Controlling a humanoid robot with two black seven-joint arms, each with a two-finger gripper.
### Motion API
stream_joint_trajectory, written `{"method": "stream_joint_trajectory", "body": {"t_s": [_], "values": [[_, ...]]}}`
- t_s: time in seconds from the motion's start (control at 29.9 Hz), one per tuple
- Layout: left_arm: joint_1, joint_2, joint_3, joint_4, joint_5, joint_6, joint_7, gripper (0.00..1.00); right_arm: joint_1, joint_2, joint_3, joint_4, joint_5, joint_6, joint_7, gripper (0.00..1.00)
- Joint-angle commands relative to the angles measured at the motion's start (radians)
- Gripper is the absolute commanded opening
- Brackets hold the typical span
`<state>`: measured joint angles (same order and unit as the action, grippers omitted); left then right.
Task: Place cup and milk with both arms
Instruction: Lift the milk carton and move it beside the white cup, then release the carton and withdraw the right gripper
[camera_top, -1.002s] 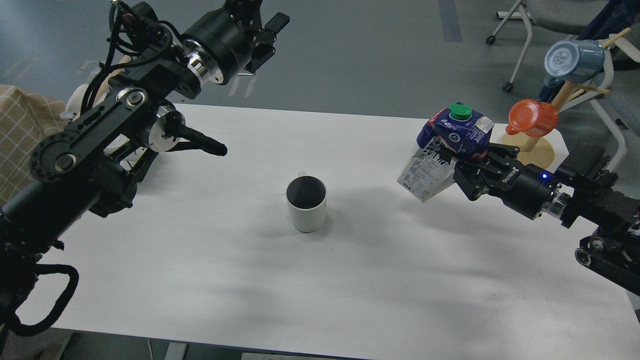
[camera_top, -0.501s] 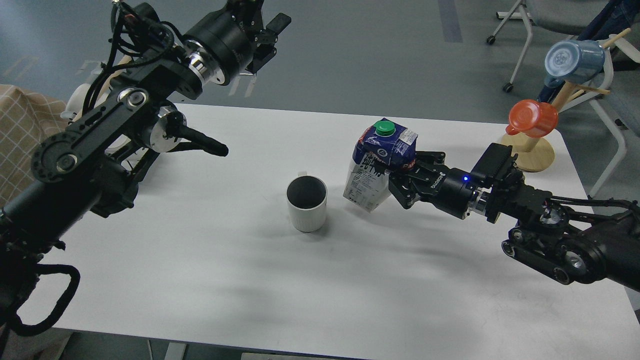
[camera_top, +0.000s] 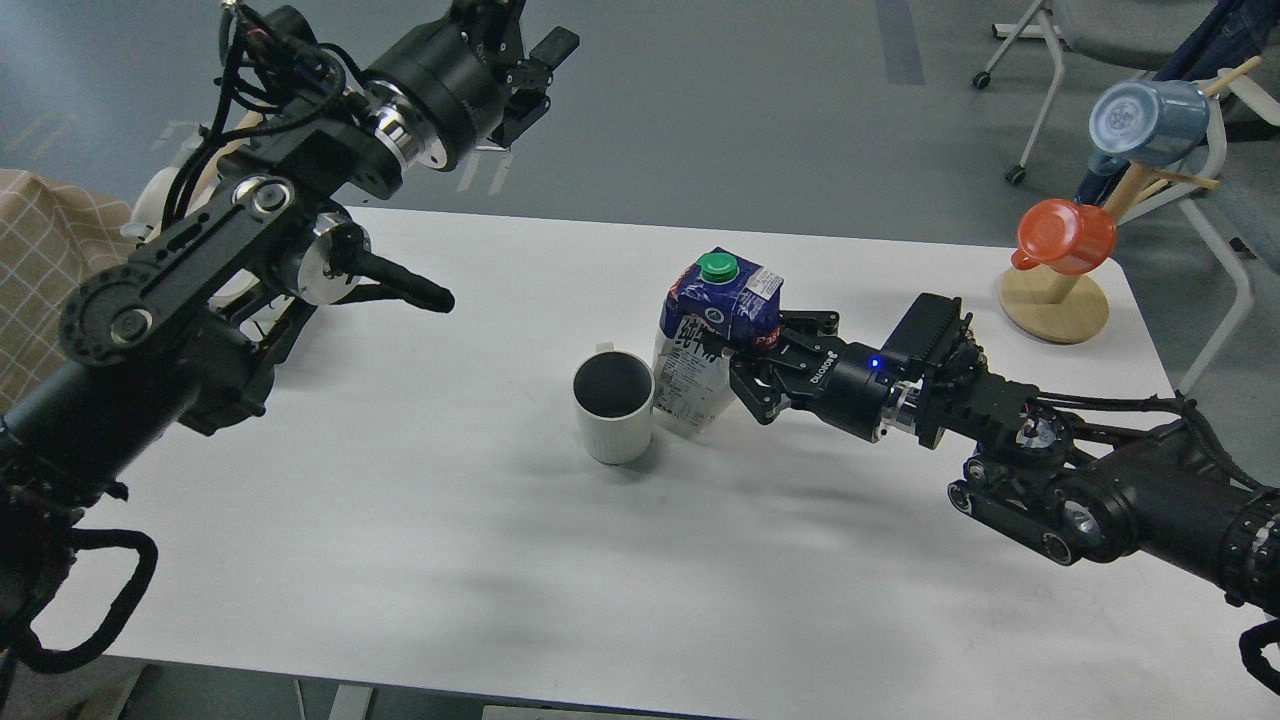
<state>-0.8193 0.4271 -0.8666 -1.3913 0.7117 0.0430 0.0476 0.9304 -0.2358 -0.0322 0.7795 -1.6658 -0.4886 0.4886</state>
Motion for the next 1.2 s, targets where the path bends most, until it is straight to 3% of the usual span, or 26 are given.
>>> {"method": "stream_joint_trajectory", "body": {"t_s": [0.0,0.07,0.13,0.2,0.27,0.3,0.47,0.57,0.87,1.17], "values": [[0.000,0.002,0.000,0.000,-0.001,0.000,0.000,0.98,-0.004,0.003,-0.002,-0.002,0.005,0.000,0.000,0.14],[0.000,0.002,0.000,0.000,-0.001,0.000,-0.002,0.98,-0.007,0.003,-0.002,-0.002,0.005,0.000,0.000,0.18],[0.000,0.001,0.000,0.000,-0.001,0.000,-0.002,0.98,-0.008,0.003,-0.002,-0.002,0.005,0.000,0.000,0.31],[0.000,-0.001,0.000,0.000,-0.001,0.000,0.000,0.98,-0.012,0.003,-0.002,-0.002,0.005,0.000,0.000,0.51],[0.000,-0.001,0.000,0.000,-0.001,0.000,0.000,0.98,-0.013,0.003,-0.002,-0.002,0.006,0.000,0.000,0.61],[0.000,-0.001,0.000,0.000,-0.001,0.000,0.000,0.98,-0.013,0.003,-0.002,-0.002,0.006,0.000,0.000,0.61],[0.000,0.001,0.000,0.000,-0.001,0.000,0.000,0.98,-0.012,0.001,-0.002,-0.002,0.008,0.000,0.000,0.87],[0.000,0.001,0.000,0.000,-0.001,-0.002,-0.002,0.98,-0.010,0.000,-0.002,-0.002,0.008,0.000,0.000,0.93],[0.000,0.002,0.000,0.000,-0.001,-0.002,-0.002,0.98,-0.013,-0.057,-0.002,0.040,0.009,0.000,0.000,0.95],[0.014,-0.001,0.000,0.000,0.000,0.000,-0.002,0.98,-0.022,-0.284,-0.026,0.289,0.017,0.000,0.000,0.95]]}}
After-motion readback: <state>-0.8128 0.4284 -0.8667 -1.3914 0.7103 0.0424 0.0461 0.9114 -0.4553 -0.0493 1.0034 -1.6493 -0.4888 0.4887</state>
